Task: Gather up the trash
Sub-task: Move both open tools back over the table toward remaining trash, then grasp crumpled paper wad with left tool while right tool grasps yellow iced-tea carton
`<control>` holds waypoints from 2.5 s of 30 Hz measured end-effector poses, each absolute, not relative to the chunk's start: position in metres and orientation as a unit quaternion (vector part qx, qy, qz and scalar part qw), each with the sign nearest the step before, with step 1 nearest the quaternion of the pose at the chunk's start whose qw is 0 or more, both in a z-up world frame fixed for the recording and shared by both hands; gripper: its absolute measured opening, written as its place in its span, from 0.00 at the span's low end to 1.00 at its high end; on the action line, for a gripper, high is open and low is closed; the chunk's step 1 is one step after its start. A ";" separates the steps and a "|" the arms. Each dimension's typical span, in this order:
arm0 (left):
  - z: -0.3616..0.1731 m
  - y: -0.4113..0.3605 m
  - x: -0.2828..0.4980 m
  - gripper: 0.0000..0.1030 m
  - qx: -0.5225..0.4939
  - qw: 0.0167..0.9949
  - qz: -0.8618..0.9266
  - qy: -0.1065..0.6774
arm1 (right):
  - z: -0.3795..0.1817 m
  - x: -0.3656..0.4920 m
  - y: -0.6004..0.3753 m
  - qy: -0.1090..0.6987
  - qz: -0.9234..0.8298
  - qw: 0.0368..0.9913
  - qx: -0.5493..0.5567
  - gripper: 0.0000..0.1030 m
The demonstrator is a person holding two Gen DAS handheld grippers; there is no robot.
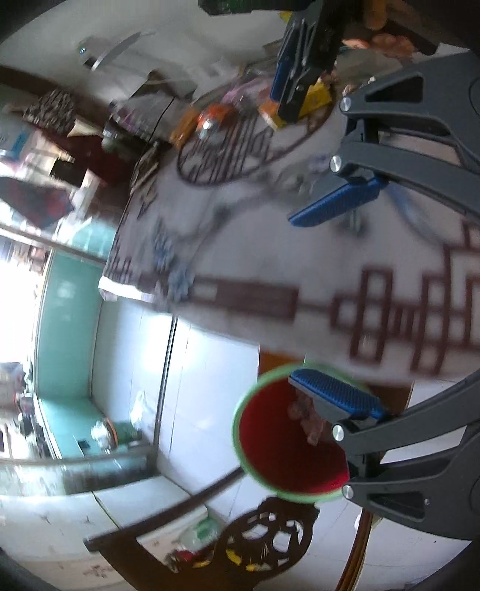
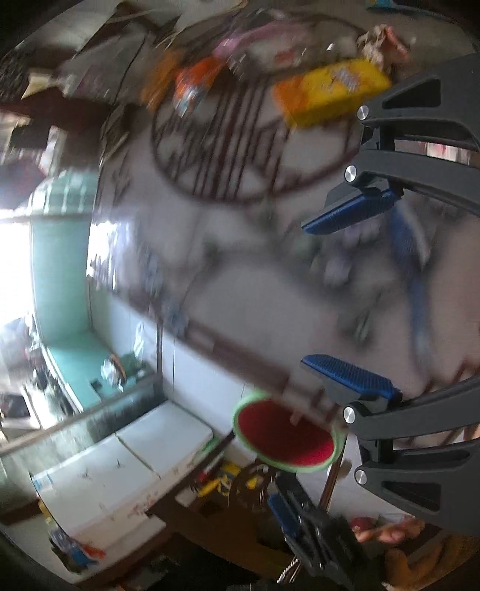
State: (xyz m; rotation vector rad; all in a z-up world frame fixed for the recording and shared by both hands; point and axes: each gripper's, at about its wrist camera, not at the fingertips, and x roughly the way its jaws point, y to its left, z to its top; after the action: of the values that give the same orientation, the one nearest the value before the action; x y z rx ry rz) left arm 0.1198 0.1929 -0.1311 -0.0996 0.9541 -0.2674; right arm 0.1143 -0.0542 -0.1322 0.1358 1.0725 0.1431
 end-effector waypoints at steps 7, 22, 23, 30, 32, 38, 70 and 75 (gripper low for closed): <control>-0.138 0.091 0.088 0.75 -0.049 0.865 -0.152 0.476 | -0.160 0.095 -0.160 0.542 0.032 0.839 0.036 0.64; -0.144 -0.022 0.043 0.78 -0.031 0.850 -0.169 0.498 | -0.171 0.087 -0.224 0.538 0.066 0.840 0.007 0.71; -0.148 -0.028 0.043 0.78 -0.030 0.846 -0.174 0.503 | -0.170 0.086 -0.226 0.536 0.068 0.841 0.009 0.71; -0.166 -0.061 0.038 0.78 -0.011 0.819 -0.199 0.538 | -0.168 0.086 -0.235 0.531 0.067 0.845 0.004 0.71; -0.168 -0.069 0.036 0.78 -0.006 0.816 -0.206 0.540 | -0.169 0.086 -0.240 0.530 0.065 0.845 0.007 0.71; -0.178 -0.085 0.032 0.79 -0.002 0.798 -0.225 0.559 | -0.168 0.086 -0.255 0.529 0.054 0.847 0.017 0.71; -0.193 -0.050 0.045 0.44 -0.056 0.797 -0.178 0.575 | -0.181 0.099 -0.239 0.546 0.074 0.834 0.030 0.71; -0.152 -0.011 0.052 0.45 -0.055 0.848 -0.118 0.513 | -0.188 0.104 -0.235 0.551 0.075 0.830 0.035 0.71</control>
State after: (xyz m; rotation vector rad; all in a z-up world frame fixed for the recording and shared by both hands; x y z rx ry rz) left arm 0.0520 -0.0113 -0.1524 -0.1159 1.0812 -0.2492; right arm 0.1036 -0.2346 -0.1875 0.0737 1.1694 0.1598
